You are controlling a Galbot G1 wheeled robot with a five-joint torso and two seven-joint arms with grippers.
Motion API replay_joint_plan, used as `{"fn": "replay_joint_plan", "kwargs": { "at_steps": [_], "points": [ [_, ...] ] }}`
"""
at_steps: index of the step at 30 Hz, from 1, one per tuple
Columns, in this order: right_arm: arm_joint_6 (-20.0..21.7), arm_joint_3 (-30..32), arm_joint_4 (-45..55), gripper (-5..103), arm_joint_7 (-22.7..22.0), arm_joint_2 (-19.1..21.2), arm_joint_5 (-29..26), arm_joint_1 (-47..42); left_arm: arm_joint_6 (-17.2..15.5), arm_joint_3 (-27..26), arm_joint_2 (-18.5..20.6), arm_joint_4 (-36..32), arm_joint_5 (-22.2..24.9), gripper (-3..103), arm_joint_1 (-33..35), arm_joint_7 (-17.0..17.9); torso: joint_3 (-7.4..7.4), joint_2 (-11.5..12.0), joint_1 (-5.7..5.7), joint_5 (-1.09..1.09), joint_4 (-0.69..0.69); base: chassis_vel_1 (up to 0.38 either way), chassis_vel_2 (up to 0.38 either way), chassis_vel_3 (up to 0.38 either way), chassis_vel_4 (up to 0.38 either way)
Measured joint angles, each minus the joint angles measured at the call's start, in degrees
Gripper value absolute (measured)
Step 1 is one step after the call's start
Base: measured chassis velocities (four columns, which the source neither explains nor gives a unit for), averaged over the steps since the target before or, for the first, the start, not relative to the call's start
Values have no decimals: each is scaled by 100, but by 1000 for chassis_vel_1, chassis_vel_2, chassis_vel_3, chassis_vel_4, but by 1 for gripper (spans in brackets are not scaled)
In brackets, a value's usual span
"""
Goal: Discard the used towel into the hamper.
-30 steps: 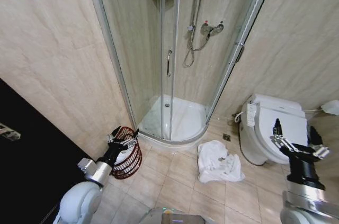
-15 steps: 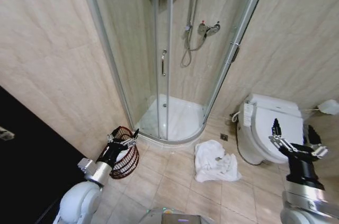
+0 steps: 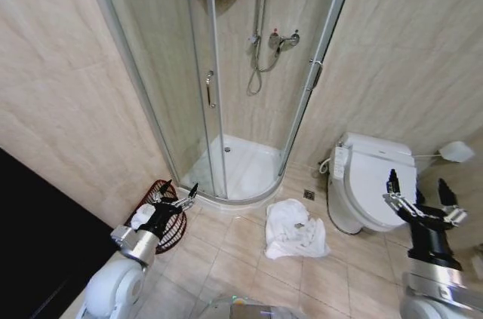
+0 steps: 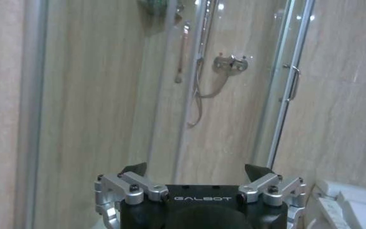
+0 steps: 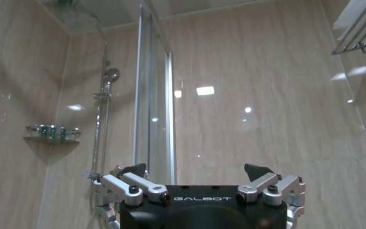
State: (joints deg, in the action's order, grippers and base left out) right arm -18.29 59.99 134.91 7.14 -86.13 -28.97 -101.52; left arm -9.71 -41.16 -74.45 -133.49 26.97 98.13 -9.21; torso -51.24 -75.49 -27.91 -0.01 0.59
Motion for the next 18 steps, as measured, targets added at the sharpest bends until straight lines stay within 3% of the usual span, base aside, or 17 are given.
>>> {"fn": "replay_joint_plan", "kwargs": {
  "at_steps": [18],
  "points": [
    [-66,31,-108,100,26,29,-22,45,0,1,-1,0,0,100,0,0,0,1,0,3,-1,-195,-193,198,186]
  ]
}}
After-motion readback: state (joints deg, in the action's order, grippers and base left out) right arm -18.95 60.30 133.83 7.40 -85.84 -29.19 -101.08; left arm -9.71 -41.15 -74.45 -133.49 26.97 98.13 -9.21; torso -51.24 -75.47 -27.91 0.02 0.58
